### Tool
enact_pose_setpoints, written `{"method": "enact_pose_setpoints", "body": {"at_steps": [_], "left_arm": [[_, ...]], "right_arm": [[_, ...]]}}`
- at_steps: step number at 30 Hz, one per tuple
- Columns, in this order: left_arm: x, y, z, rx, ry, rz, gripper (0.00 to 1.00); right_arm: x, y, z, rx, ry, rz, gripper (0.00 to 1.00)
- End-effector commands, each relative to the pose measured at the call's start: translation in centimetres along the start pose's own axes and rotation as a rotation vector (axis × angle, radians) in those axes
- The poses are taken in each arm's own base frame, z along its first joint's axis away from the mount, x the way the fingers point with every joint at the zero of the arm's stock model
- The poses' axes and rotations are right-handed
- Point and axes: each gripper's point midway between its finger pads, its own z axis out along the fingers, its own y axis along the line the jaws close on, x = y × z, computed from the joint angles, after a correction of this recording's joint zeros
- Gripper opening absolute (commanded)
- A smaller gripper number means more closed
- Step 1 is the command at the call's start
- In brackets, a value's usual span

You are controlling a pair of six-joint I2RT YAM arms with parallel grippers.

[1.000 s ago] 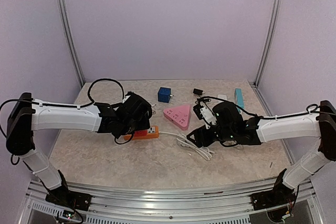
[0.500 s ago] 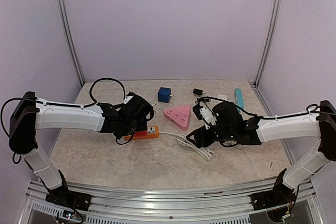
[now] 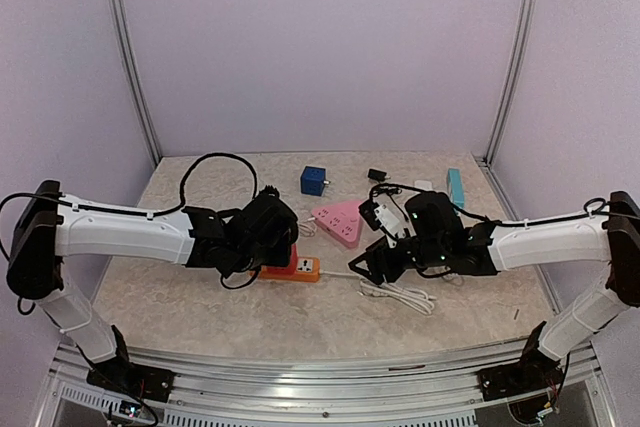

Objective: Pull the plug off the socket

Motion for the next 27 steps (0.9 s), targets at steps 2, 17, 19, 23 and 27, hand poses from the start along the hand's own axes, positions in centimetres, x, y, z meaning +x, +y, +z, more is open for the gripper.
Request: {"method": "enact_pose_setpoints", "body": {"at_steps": [2,17,19,23,27], "left_arm": [[-1.0,-3.0,-1.9,0.158,-0.032,0.015,0.22],[0.5,-5.3,-1.7,0.264,-0.005,0.113,0.17],[0.6,-5.2,-1.7,0.26,-0.005,0.132,0.17],[0.9,-4.7,-1.7,0.254,-0.002,0.158,0.17],[1.1,-4.7,-1.8,0.278,0.001,0.182,0.17]], "right_arm": [[-0.9,1.6,1.1,-0.096,-0.03,-0.113,0.66],[-0.6,2.1,5.4,-0.149,-0.064,-0.238,0.66],[-0.2,2.1,6.2,-0.162,-0.053,-0.22,0.66],[0.7,2.8,6.9,-0.21,-0.08,-0.177,0.65],[1.5,3.1,7.8,-0.204,-0.066,-0.196,0.66]]}}
